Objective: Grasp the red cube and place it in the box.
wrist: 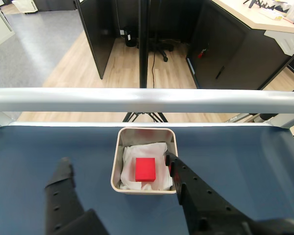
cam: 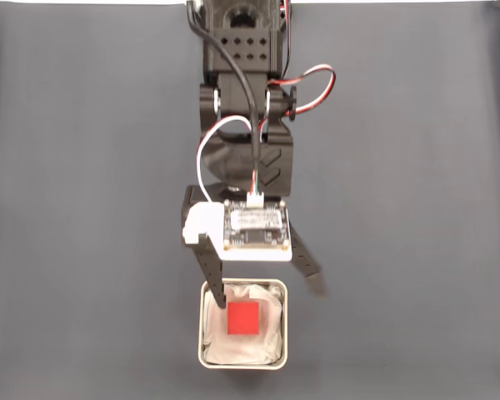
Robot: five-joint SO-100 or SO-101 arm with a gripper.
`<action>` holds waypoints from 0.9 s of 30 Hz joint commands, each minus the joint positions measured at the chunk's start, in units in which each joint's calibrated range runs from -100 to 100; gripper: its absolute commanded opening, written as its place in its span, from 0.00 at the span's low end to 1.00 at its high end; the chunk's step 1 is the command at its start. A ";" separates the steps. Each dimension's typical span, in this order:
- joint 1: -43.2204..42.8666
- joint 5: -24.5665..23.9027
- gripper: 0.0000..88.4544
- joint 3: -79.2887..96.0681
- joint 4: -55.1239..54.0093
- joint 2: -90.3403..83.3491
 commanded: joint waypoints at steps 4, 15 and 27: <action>-2.36 -0.59 0.00 1.98 -2.20 -10.94; -4.00 -1.27 0.00 22.70 -2.20 -35.64; -3.64 0.34 0.00 60.47 4.36 -69.87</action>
